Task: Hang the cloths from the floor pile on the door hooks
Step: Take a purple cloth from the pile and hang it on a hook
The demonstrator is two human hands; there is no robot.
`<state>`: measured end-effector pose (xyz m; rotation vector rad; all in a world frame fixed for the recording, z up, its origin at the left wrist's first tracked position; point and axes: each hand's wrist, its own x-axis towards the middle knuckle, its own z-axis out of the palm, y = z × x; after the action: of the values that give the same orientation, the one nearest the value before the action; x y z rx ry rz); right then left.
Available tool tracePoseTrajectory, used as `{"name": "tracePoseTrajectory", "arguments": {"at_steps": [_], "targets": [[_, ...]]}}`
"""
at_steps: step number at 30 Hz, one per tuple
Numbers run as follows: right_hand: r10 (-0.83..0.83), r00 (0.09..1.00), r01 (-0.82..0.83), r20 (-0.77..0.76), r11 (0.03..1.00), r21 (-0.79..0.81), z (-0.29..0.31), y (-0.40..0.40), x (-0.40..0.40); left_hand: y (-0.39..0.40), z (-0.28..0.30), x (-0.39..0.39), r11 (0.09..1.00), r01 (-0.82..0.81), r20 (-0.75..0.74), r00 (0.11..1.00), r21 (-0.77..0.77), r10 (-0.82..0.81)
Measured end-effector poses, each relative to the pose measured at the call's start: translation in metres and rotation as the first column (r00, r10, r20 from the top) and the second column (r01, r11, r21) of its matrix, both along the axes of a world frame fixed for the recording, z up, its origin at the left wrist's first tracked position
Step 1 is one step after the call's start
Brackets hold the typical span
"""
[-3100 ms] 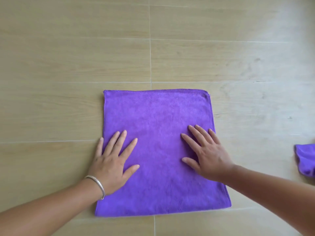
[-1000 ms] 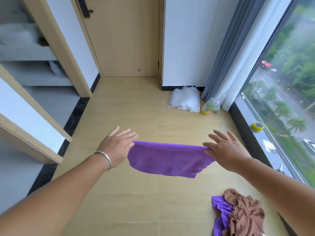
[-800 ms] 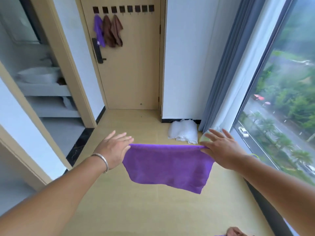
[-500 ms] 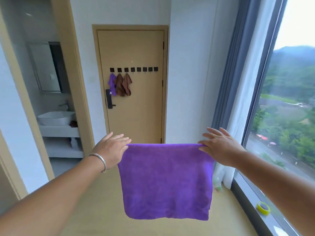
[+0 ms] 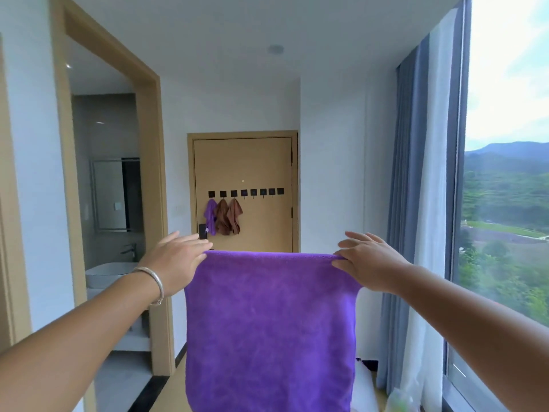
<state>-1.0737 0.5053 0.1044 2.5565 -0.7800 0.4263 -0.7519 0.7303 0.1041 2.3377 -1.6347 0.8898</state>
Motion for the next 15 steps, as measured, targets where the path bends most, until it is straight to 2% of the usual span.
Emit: {"name": "tracePoseTrajectory", "arguments": {"at_steps": [15], "targets": [[0.028, 0.999, -0.029, 0.016, 0.997, 0.068, -0.005, 0.006, 0.056, 0.015, -0.017, 0.051, 0.999, -0.027, -0.003, 1.0, 0.028, 0.027]]}}
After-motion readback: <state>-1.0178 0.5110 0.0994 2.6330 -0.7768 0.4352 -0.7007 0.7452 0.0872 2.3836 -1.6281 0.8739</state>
